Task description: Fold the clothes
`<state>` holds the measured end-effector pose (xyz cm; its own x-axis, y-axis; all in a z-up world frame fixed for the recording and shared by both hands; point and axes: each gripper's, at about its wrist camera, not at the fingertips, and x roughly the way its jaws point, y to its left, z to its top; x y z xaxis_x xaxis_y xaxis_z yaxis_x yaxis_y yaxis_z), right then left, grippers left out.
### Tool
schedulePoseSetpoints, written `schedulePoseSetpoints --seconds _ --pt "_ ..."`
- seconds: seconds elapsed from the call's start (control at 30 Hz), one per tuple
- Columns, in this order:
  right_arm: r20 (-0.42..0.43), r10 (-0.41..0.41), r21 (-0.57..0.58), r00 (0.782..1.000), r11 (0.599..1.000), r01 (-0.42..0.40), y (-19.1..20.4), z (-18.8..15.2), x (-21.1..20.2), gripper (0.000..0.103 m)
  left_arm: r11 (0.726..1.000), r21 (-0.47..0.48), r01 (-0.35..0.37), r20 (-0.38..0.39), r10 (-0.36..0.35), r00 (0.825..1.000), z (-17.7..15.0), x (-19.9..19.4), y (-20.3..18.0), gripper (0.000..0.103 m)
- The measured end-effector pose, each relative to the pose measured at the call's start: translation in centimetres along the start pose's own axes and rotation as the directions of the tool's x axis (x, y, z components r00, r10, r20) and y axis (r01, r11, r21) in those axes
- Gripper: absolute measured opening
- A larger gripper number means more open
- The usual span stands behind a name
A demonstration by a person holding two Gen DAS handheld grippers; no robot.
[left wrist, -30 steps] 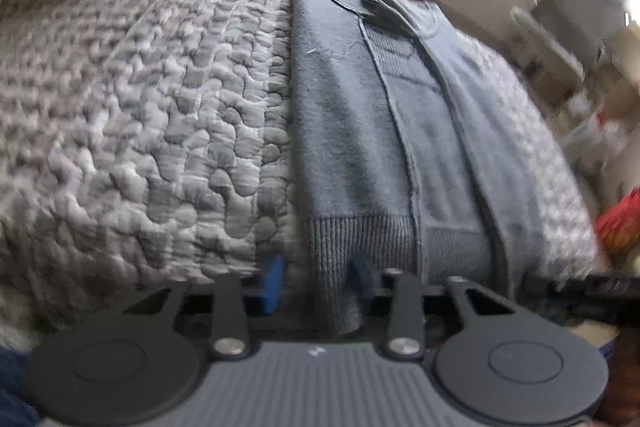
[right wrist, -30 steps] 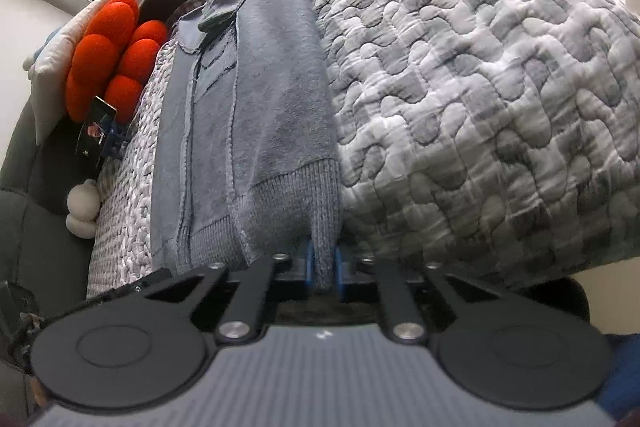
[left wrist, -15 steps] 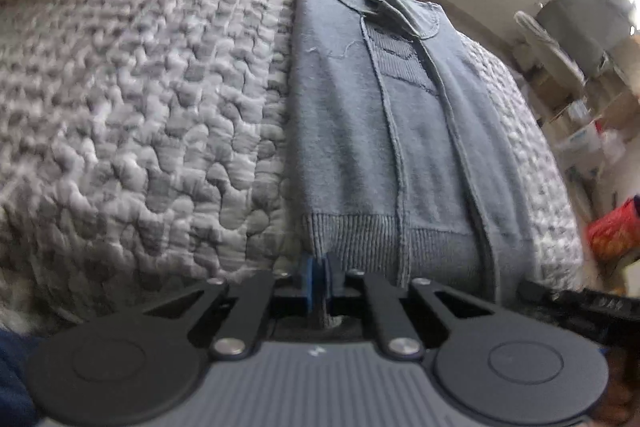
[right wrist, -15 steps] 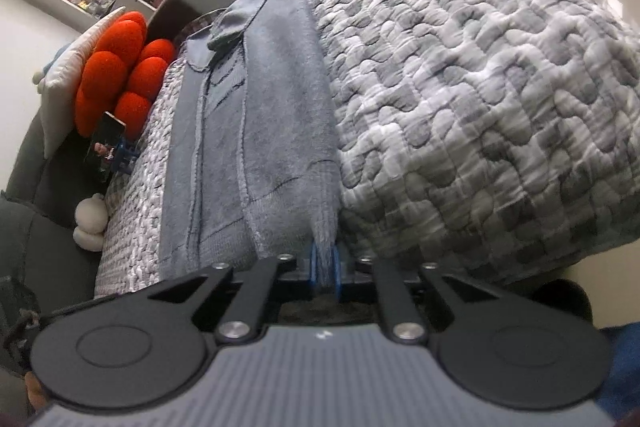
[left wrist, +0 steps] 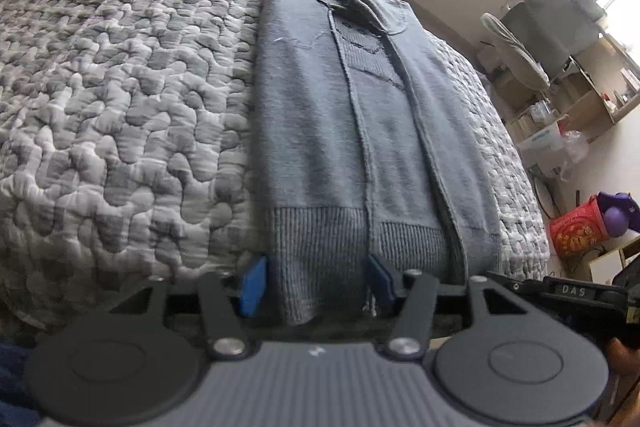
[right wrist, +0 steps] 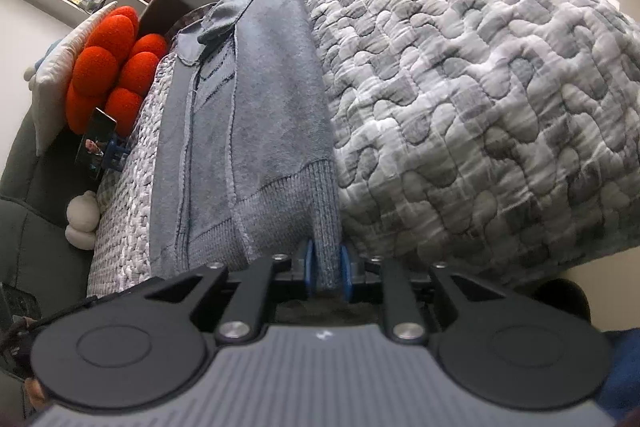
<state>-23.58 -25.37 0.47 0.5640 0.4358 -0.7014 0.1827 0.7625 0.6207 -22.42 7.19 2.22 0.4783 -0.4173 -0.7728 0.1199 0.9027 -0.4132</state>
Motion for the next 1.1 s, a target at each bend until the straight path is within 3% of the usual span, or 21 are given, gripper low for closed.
schedulePoseSetpoints --seconds 0.03,0.13,0.33,0.6,0.8,1.1 --pt "0.000 0.004 -0.006 1.000 1.000 -0.004 0.1 -0.1 -0.1 0.021 1.000 0.015 -0.007 0.000 0.007 1.000 0.0 0.0 -0.2 0.024" --pt "0.004 0.012 -0.015 1.000 1.000 -0.012 0.3 -0.2 -0.3 0.014 0.998 0.054 -0.018 0.004 0.018 1.000 0.0 -0.4 -0.6 0.008" --pt "0.039 0.072 -0.031 0.997 0.997 -0.071 0.7 -0.4 -1.5 0.011 0.993 0.112 -0.023 0.018 0.021 1.000 0.3 -1.5 -1.2 0.007" --pt "0.096 0.140 -0.014 0.986 0.990 -0.139 1.7 0.8 -2.5 0.011 0.998 0.050 0.024 0.063 -0.027 0.998 3.0 -2.9 -1.2 0.007" --pt "0.135 0.189 -0.014 0.973 0.982 -0.188 3.4 3.8 -2.9 0.011 1.000 0.002 0.018 0.059 -0.018 0.998 6.0 -2.7 -1.7 0.007" --pt "0.129 0.168 0.032 0.977 0.984 -0.174 4.2 10.2 -0.1 0.011 0.998 -0.061 0.005 0.030 -0.003 1.000 12.8 -0.1 -2.1 0.007"
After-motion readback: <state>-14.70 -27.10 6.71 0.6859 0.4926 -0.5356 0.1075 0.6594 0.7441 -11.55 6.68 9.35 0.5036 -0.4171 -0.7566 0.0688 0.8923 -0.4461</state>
